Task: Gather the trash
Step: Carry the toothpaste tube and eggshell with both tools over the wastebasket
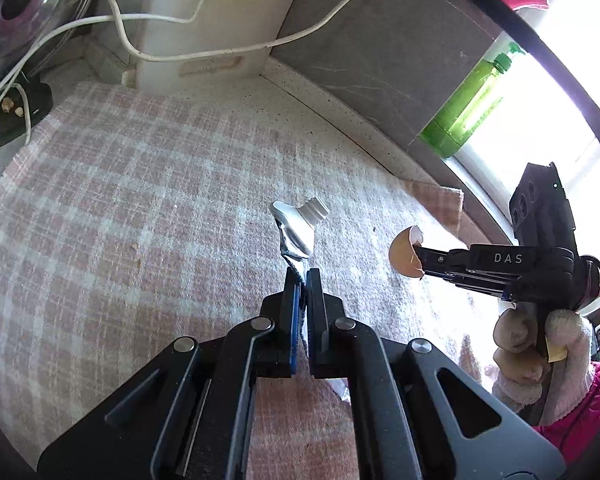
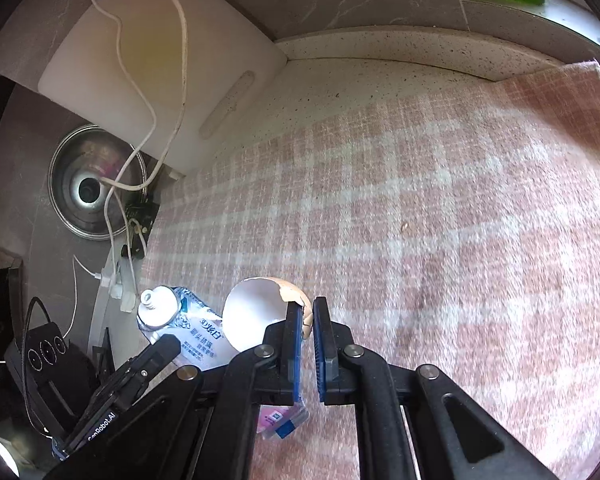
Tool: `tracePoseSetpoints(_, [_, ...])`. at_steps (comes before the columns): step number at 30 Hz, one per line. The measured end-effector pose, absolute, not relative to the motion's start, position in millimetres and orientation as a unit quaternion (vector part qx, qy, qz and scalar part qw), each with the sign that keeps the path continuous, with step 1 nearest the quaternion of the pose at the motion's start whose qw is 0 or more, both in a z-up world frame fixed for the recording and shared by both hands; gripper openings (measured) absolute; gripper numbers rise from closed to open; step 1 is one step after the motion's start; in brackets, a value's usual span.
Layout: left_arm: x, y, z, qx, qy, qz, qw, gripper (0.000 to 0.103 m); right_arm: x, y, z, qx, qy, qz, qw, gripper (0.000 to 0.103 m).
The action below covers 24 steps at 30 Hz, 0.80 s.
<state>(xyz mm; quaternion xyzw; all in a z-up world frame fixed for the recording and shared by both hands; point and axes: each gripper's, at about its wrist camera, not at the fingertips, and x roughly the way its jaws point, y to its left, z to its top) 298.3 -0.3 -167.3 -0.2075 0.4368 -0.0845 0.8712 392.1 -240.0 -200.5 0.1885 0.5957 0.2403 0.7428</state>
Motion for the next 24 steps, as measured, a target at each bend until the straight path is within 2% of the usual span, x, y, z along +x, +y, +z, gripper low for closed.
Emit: tracePoseSetpoints(24, [160.2, -21.1, -135.5, -0.207, 0.436, -0.054, 0.874, 0.000, 260.6, -288.5, -170.8, 0.201, 0.585, 0.262, 0.741, 0.003])
